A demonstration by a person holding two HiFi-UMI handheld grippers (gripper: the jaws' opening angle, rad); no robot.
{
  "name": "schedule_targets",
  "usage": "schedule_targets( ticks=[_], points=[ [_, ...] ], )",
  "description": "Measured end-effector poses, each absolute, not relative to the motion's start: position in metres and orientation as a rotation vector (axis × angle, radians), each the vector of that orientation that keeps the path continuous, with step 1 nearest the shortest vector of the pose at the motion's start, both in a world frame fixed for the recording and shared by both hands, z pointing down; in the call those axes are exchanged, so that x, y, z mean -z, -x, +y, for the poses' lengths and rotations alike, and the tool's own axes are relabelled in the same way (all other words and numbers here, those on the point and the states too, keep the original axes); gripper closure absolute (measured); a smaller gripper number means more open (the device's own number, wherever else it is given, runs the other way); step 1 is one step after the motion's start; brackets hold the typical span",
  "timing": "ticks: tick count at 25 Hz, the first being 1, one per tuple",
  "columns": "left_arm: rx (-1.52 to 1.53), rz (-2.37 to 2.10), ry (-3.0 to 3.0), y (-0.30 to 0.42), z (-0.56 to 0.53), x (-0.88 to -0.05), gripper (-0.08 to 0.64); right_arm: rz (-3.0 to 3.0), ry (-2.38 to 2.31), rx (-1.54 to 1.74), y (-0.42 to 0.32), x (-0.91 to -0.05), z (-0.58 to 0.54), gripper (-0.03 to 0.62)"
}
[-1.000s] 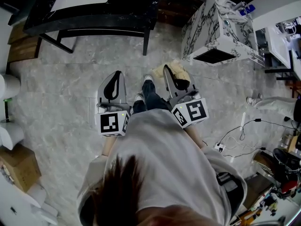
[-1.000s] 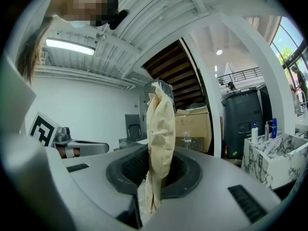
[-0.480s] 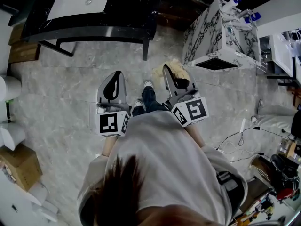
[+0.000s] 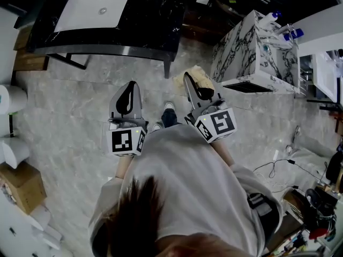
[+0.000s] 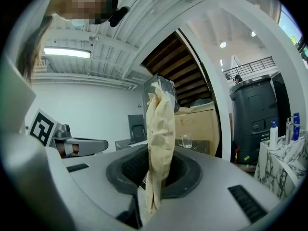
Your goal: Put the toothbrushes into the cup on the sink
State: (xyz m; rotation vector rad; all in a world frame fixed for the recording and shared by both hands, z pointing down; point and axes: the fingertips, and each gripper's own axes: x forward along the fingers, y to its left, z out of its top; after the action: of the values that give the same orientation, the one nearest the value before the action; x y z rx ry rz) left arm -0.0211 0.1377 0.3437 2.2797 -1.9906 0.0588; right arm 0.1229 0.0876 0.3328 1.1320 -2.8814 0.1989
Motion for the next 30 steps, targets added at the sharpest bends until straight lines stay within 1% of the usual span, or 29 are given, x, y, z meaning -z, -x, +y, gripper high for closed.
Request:
schedule_targets(
  ticks=[18, 24, 30],
  points=[
    [-0.053, -2.037, -2.233, 0.007, 0.101, -0.345, 0.535, -2.880, -1.113, -0.241, -0.142, -0.340, 0.049, 0.538],
    [-0.061, -2.012, -2.251, 0.005, 0.086, -0.344, 0.535, -2.872, -1.124, -0.259, -0.140, -0.342, 0.036, 0.538],
    [-0.057, -1.993, -2.254, 0.022, 0.062, -0.345, 0.535, -2.861, -1.140, -0.262, -0.123, -0.341, 0.014, 0.538]
  ],
)
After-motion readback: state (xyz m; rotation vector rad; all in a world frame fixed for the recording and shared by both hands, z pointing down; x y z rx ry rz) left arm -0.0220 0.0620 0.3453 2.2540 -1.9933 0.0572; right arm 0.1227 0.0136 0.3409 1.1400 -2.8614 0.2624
